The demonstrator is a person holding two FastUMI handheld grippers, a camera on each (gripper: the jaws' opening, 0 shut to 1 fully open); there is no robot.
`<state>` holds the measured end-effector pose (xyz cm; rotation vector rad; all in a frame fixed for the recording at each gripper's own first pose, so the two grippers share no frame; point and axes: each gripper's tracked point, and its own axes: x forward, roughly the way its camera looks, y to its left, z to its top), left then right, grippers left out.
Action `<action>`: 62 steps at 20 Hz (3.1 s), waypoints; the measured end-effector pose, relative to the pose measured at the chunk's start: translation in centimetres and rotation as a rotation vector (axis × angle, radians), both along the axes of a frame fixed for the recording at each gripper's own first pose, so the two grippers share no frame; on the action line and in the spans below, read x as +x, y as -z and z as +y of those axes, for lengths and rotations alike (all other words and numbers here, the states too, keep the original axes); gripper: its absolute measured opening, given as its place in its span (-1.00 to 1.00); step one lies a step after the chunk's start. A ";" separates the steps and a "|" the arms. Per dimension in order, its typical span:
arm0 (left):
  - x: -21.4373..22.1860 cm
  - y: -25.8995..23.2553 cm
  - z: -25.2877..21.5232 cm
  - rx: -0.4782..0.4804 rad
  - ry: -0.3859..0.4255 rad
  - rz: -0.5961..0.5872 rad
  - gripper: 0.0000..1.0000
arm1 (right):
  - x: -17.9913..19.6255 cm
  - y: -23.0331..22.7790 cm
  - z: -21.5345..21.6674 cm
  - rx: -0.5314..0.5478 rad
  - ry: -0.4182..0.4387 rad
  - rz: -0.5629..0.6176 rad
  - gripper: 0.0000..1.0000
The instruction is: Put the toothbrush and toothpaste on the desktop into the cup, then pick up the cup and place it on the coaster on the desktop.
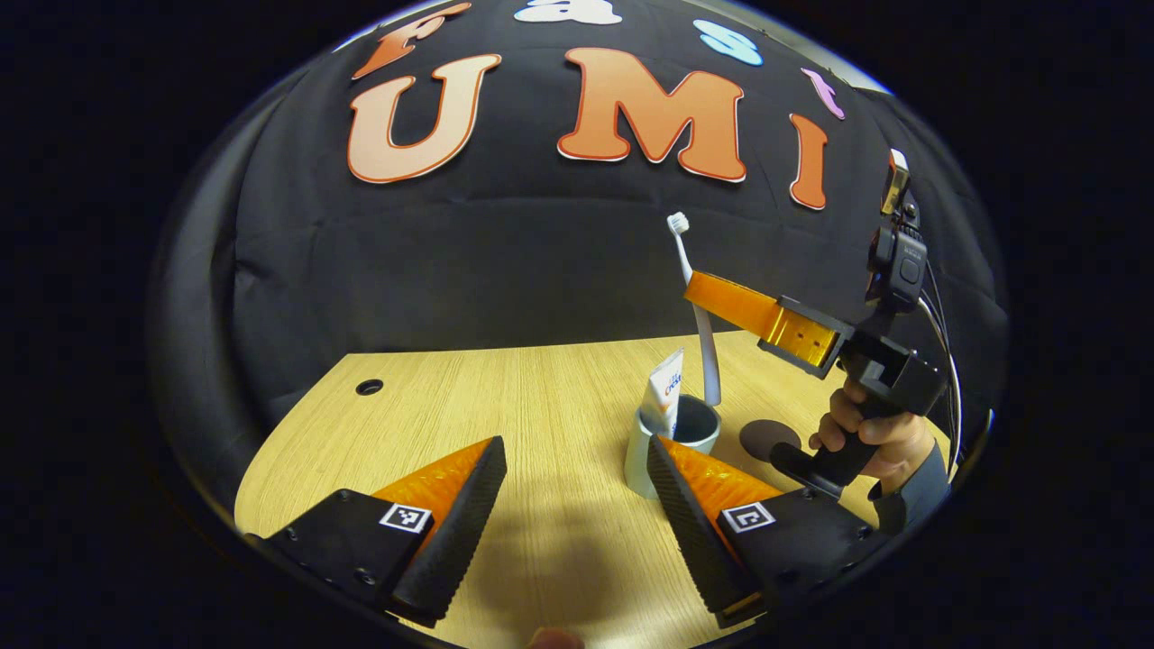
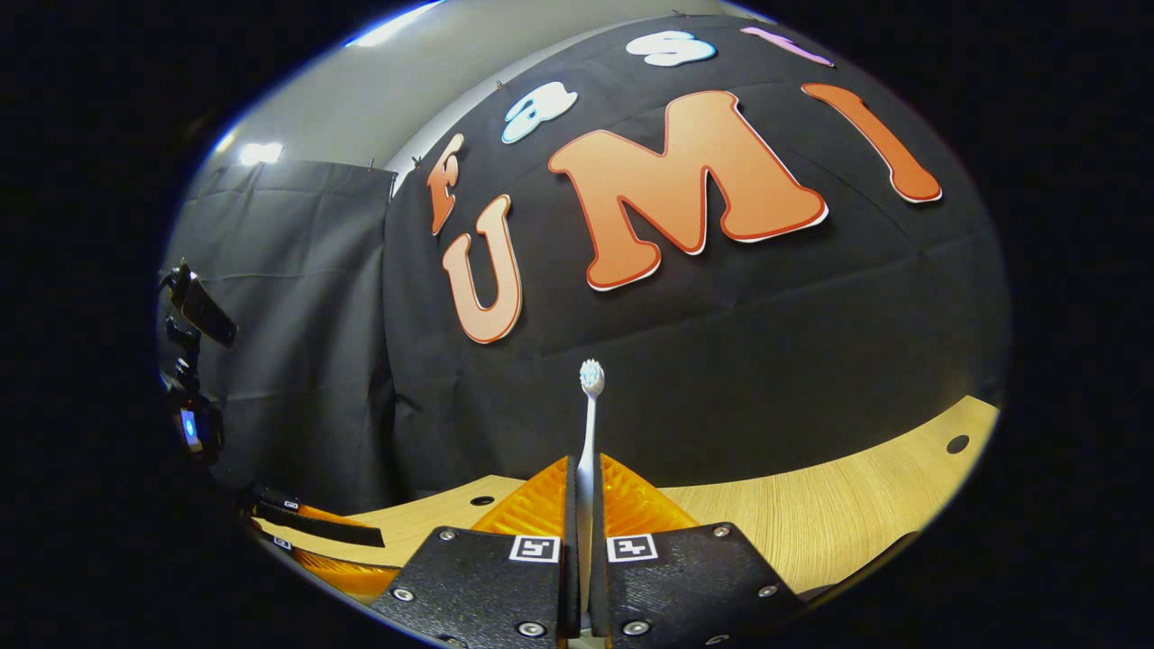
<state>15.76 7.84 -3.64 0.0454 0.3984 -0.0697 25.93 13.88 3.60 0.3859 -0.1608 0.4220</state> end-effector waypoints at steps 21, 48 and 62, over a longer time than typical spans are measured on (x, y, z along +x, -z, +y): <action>-0.5 -2.5 -6.3 -0.044 0.076 0.056 1.00 | -7.1 2.4 -5.9 -0.118 -0.009 0.119 0.50; 2.5 7.2 -10.2 0.092 0.107 0.603 1.00 | -20.0 8.3 -20.0 -0.023 0.159 0.242 0.94; 4.4 9.4 -12.3 0.114 0.088 0.818 0.15 | -21.9 9.1 -22.2 0.042 0.192 0.256 0.94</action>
